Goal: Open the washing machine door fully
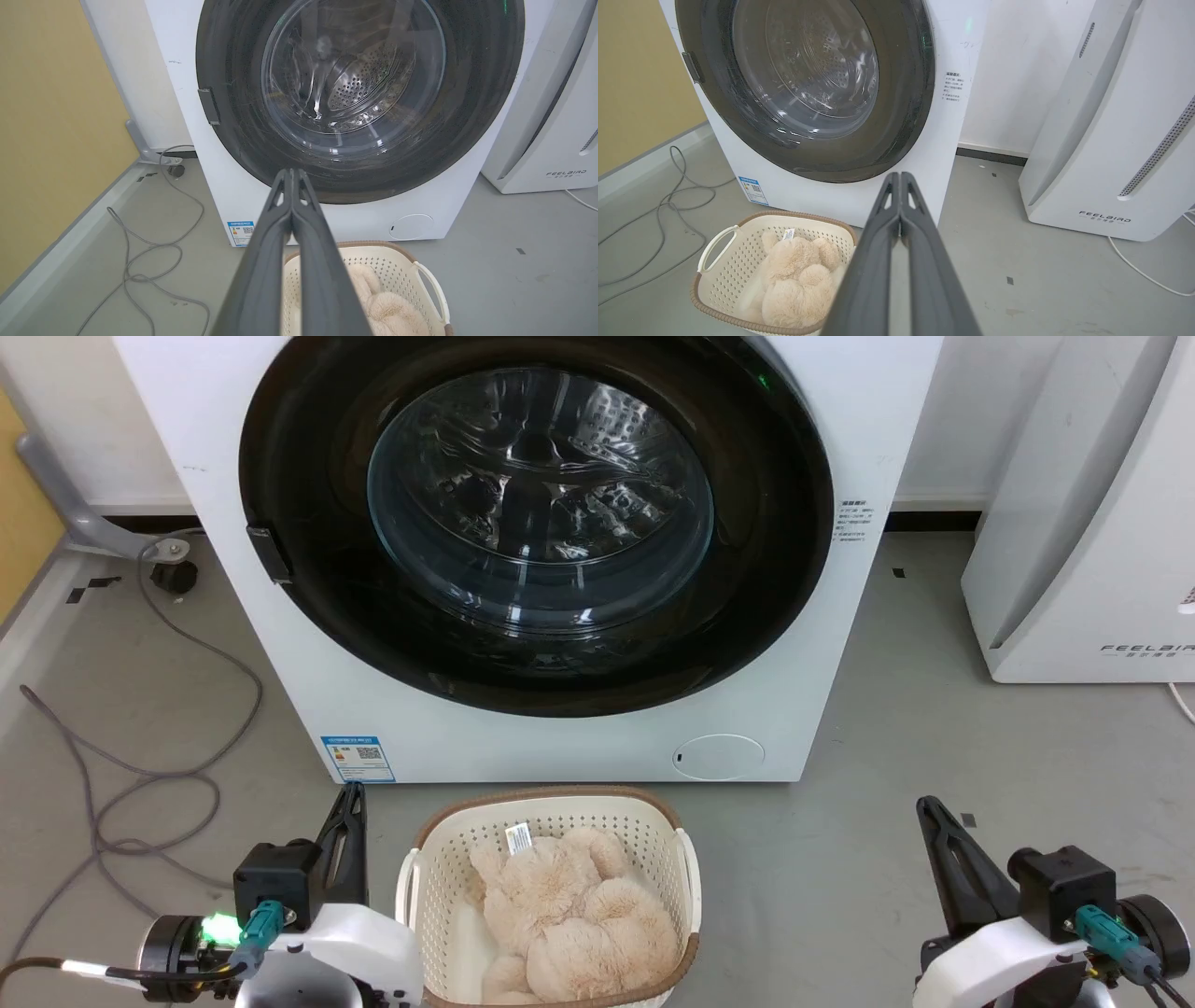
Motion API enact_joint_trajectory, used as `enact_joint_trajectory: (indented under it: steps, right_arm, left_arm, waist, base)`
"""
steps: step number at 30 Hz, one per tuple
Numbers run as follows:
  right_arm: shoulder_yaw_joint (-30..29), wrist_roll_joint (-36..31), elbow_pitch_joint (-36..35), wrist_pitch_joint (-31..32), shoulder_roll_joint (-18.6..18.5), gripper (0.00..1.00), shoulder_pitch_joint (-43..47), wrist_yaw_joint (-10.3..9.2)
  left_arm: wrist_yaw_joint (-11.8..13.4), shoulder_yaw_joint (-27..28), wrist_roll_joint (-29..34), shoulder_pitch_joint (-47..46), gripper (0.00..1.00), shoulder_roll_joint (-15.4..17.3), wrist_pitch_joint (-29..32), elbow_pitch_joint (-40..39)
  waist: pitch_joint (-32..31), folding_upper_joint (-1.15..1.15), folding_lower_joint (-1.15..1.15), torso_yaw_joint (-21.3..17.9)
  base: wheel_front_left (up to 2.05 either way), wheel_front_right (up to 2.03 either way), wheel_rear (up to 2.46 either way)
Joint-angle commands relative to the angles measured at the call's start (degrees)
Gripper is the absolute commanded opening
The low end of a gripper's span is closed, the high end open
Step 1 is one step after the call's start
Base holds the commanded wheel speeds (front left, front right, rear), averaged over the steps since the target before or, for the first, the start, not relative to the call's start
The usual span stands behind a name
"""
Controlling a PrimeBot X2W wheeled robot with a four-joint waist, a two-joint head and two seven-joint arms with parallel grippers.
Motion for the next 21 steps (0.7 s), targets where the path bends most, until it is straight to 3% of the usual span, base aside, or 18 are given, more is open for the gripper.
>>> enact_joint_trajectory:
  steps: [1,4,5,21]
  right_arm:
    - [0.03,-0.44,0.14,0.02,0.07,0.0,-0.71,0.05]
    - [0.03,-0.44,0.14,0.02,0.07,0.0,-0.71,0.05]
    - [-0.01,0.0,0.01,0.0,0.0,1.0,0.0,0.01]
    - [-0.93,2.09,-1.27,-1.53,0.01,1.0,0.13,0.0]
  left_arm:
    - [-0.25,-0.07,0.16,1.01,0.0,0.03,0.02,-0.24]
    - [-0.25,-0.07,0.16,1.01,0.0,0.03,0.02,-0.24]
    - [0.0,0.0,0.0,0.01,1.0,0.0,0.0,0.0]
    - [1.09,-0.46,-0.71,-0.09,1.0,0.0,-1.54,0.16]
  waist:
    - [0.0,0.0,0.0,0.0]
    - [0.0,0.0,0.0,0.0]
    - [0.0,0.0,0.0,0.0]
    - [0.19,0.0,0.0,-0.03]
  base:
    - [0.0,0.0,0.0]
    - [0.0,0.0,0.0]
    - [0.0,0.0,0.0]
    - [0.0,0.0,0.0]
